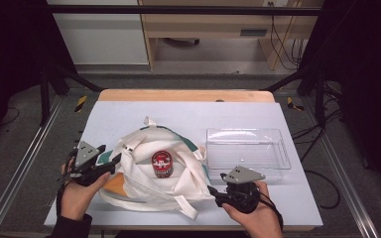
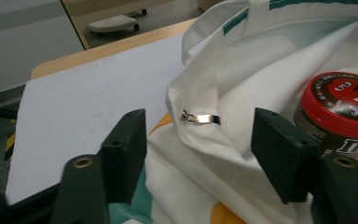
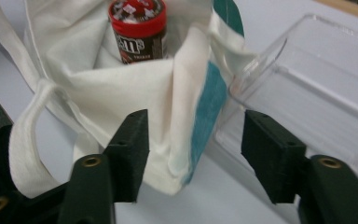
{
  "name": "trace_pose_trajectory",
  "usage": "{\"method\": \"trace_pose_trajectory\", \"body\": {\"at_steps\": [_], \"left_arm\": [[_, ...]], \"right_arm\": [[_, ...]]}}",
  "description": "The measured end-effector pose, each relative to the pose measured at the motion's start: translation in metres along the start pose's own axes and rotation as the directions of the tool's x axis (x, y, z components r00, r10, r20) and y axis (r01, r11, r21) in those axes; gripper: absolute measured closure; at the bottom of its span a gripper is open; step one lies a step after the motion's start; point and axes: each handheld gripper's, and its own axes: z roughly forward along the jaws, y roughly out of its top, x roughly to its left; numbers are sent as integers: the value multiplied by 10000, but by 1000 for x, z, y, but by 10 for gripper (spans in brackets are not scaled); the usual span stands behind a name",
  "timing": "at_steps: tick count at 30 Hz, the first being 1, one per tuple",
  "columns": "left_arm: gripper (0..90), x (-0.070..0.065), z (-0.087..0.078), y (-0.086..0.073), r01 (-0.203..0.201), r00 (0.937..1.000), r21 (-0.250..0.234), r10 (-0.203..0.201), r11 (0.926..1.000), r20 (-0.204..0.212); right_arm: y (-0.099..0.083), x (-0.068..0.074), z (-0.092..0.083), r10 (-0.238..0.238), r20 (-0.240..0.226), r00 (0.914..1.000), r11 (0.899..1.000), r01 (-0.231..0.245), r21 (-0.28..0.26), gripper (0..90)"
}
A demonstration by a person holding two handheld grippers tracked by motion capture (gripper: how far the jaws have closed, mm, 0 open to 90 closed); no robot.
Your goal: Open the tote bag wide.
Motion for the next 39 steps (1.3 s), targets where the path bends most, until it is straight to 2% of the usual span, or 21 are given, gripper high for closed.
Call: {"method": "trace_pose_trajectory", "body": {"at_steps": [2, 3, 4, 5, 6, 7, 8, 9, 11, 12, 13, 14, 19, 23, 29, 31, 32, 34, 39], "left_arm": [[301, -5, -1, 0, -77, 10000, 66, 77, 9999, 62], [276, -8, -1, 0, -158, 9999, 131, 157, 9998, 67], [276, -10, -1, 0, -188, 9998, 171, 186, 9997, 72], [252, -15, -2, 0, -189, 9998, 177, 188, 9997, 64], [233, -15, -2, 0, -189, 9998, 177, 188, 9997, 64], [212, -20, -3, -3, -100, 9999, 198, 99, 9998, 69], [199, -20, -3, -3, -100, 9999, 198, 99, 9998, 69], [185, -26, -4, -6, -237, 9997, 302, 235, 9993, 83], [166, -28, -4, -6, -253, 9996, 334, 251, 9991, 87], [156, -34, -4, -8, -276, 9996, 311, 274, 9991, 71], [141, -34, -4, -8, -276, 9996, 311, 274, 9991, 71], [129, -38, -4, -8, -364, 9993, 388, 362, 9986, 65], [119, -43, -4, -10, -473, 9989, 448, 473, 9979, 8], [120, -46, -9, -13, -417, 9991, 329, 418, 9986, -10], [121, -48, -17, -9, -318, 9995, -70, 318, 9995, 44], [121, -50, -16, -9, -320, 9994, 1, 320, 9995, 103], [119, -51, -15, -10, -333, 9994, 11, 333, 9994, 128], [118, -53, -12, -12, -390, 9992, 116, 389, 9992, 115], [127, -50, -9, -20, -227, 9996, 321, 222, 9992, 154]], "right_arm": [[4, 0, 0, -148, -18, 9999, 9999, 148, 30, 388], [19, 0, 2, -723, -139, 9973, 9973, 725, 91, 331], [19, 0, 2, -723, -139, 9973, 9973, 725, 91, 331], [33, 0, 6, -1150, -314, 9929, 9930, 1158, 248, 293], [33, 0, 6, -1150, -314, 9929, 9930, 1158, 248, 293], [50, -1, 11, -1652, -304, 9858, 9859, 1659, 208, 282], [50, -1, 11, -1652, -304, 9858, 9859, 1659, 208, 282], [65, -4, 17, -1838, -421, 9821, 9826, 1848, 200, 262], [72, -7, 21, -1916, -444, 9805, 9812, 1925, 166, 256], [83, -11, 27, -2103, -320, 9771, 9774, 2108, 150, 249], [83, -11, 27, -2103, -320, 9771, 9774, 2108, 150, 249], [94, -16, 35, -2183, -281, 9755, 9757, 2187, 139, 234], [112, -23, 52, -2416, -247, 9701, 9697, 2422, 301, 196], [122, -25, 61, -2511, -531, 9665, 9671, 2528, 292, 156], [130, -24, 70, -2613, -620, 9633, 9642, 2635, 301, 176], [132, -23, 74, -2684, -670, 9610, 9619, 2711, 350, 180], [134, -22, 79, -2820, -696, 9569, 9577, 2851, 388, 182], [135, -22, 81, -2836, -721, 9562, 9569, 2871, 432, 183], [142, -20, 98, -3003, -841, 9501, 9500, 3059, 634, 217]]}}
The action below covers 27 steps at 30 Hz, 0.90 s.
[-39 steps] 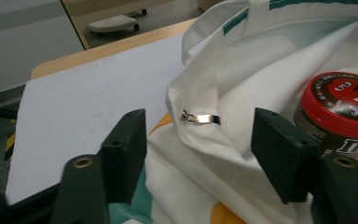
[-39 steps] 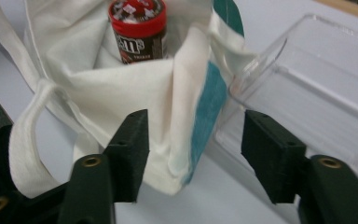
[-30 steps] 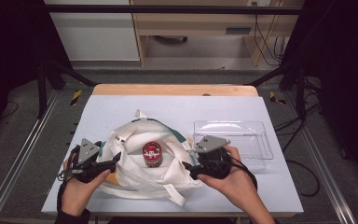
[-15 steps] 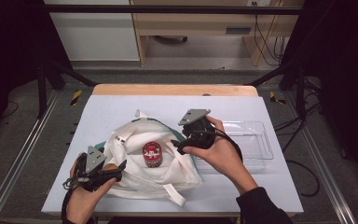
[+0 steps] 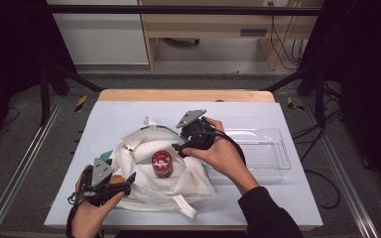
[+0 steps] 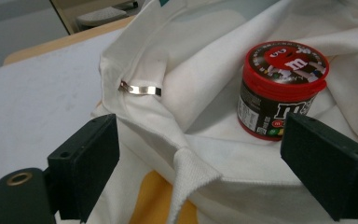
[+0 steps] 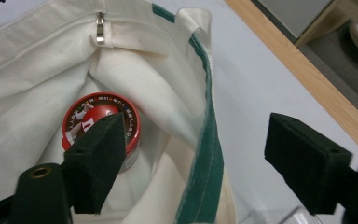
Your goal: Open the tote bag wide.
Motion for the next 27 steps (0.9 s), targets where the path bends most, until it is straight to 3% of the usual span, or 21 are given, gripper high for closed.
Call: {"method": "trace_pose_trajectory", "body": {"at_steps": [6, 14, 18, 20, 27], "left_arm": [[150, 0, 1, -11, 18, 9997, 368, -27, 9993, 243], [161, 0, 4, -21, 106, 9996, 734, -126, 9972, 270], [316, 0, 8, -24, 24, 9984, 892, -75, 9960, 562], [342, -1, 8, -25, -13, 9979, 947, -47, 9955, 641], [529, -2, 8, -26, 0, 9974, 1012, -74, 9949, 723]], "right_arm": [[7, 4, 28, -639, -180, 9978, 9965, 648, 530, 329], [5, 0, 50, -991, -135, 9950, 9875, 1000, 1222, 470], [1, 0, 57, -1273, -25, 9919, 9796, 1261, 1565, 587], [1, 0, 58, -1300, -33, 9915, 9786, 1289, 1602, 600], [-4, 4, 66, -1772, -202, 9840, 9609, 1774, 2127, 682]]}}
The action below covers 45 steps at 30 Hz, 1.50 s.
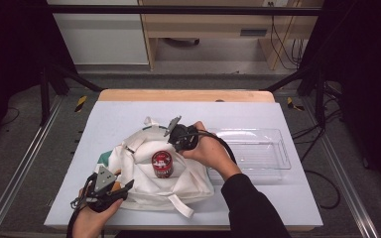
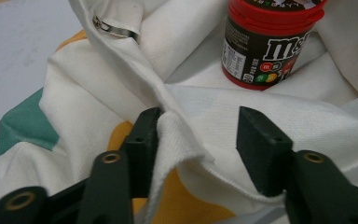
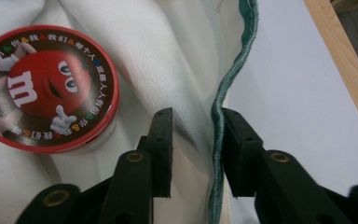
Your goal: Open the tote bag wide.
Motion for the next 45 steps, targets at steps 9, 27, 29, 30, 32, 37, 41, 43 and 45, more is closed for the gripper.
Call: {"method": "trace_pose_trajectory", "body": {"at_steps": [9, 27, 29, 30, 32, 37, 41, 43, 45], "left_arm": [[726, 3, -5, 1, 73, 10000, -341, -74, 9994, -29], [830, 2, -26, 3, -803, 9965, -784, 783, 9937, -281], [830, 2, -27, 2, -766, 9969, -737, 752, 9943, -219], [830, 3, -26, 0, -763, 9970, -664, 752, 9949, -184], [830, 2, -23, -3, -910, 9958, -284, 908, 9954, -107], [832, 3, -16, -7, -1018, 9948, 217, 1017, 9946, 76], [830, 6, -16, -8, -874, 9960, 103, 872, 9961, 181], [828, 7, -16, -8, -801, 9966, -41, 802, 9968, 197], [819, 7, -16, -8, -731, 9971, -168, 734, 9972, 178]], "right_arm": [[-1, 5, 9, -377, -179, 9991, 9970, 388, 672, 742], [-1, -37, -11, 1745, 737, 9819, 9826, -1689, -773, 858], [-4, -42, -7, 1956, 797, 9774, 9797, -1913, -596, 857], [-4, -42, -7, 1956, 797, 9774, 9797, -1913, -596, 857], [-6, -45, 6, 1966, 733, 9777, 9805, -1961, -142, 857], [-5, -41, 21, 1767, 760, 9813, 9815, -1814, 607, 854], [-5, -38, 27, 1639, 738, 9837, 9804, -1707, 984, 846], [-5, -37, 26, 1677, 728, 9832, 9799, -1743, 966, 837], [-6, -38, 24, 1810, 724, 9808, 9781, -1872, 907, 797]]}}
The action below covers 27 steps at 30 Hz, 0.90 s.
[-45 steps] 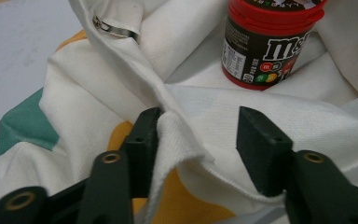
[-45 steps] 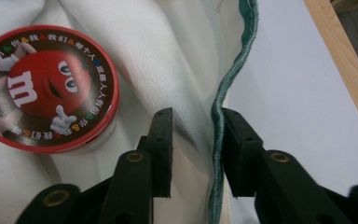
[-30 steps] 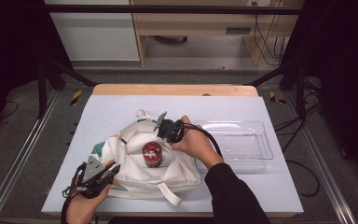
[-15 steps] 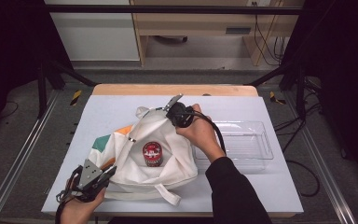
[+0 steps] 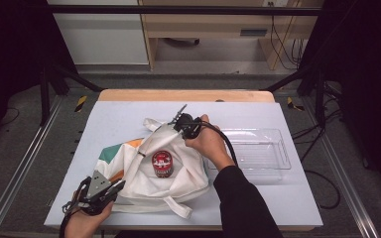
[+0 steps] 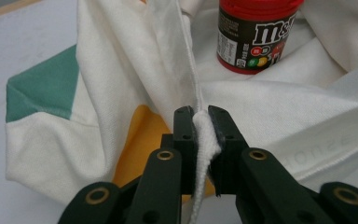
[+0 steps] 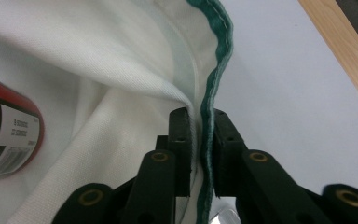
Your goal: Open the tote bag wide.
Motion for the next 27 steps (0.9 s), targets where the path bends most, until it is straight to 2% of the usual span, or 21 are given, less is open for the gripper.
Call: {"method": "trace_pose_trajectory", "body": {"at_steps": [5, 8, 15, 17, 18, 22, 24, 25, 27], "left_arm": [[765, 1, 1, 0, 121, 9999, -134, -121, 9998, 9], [673, 1, 2, -1, 280, 9996, -329, -280, 9991, -9], [565, 0, 3, 0, 383, 9993, -439, -384, 9983, -18], [548, 1, 3, 0, 414, 9991, -501, -416, 9979, -31], [512, 1, 4, 0, 421, 9991, -516, -424, 9978, -43], [453, 2, 5, 0, 469, 9989, -614, -474, 9970, -71], [395, 2, 5, 1, 478, 9988, -677, -485, 9966, -83], [395, 2, 5, 1, 481, 9988, -684, -488, 9965, -90], [355, 2, 6, 1, 479, 9987, -716, -491, 9963, -153]], "right_arm": [[-2, 0, -8, 479, -145, 9987, 9981, -484, -374, 680], [-4, 2, -16, 767, -197, 9969, 9946, -779, -689, 583], [-6, 6, -29, 1011, -331, 9943, 9888, -1041, -1069, 520], [-6, 6, -35, 1102, -391, 9931, 9850, -1144, -1294, 502], [-6, 7, -40, 1249, -450, 9911, 9795, -1304, -1537, 478], [-7, 10, -51, 1346, -557, 9893, 9717, -1428, -1881, 445], [-9, 18, -62, 1414, -684, 9876, 9617, -1534, -2270, 411], [-9, 18, -62, 1414, -684, 9876, 9617, -1534, -2270, 411], [-11, 26, -69, 1378, -813, 9871, 9553, -1541, -2522, 391]]}}
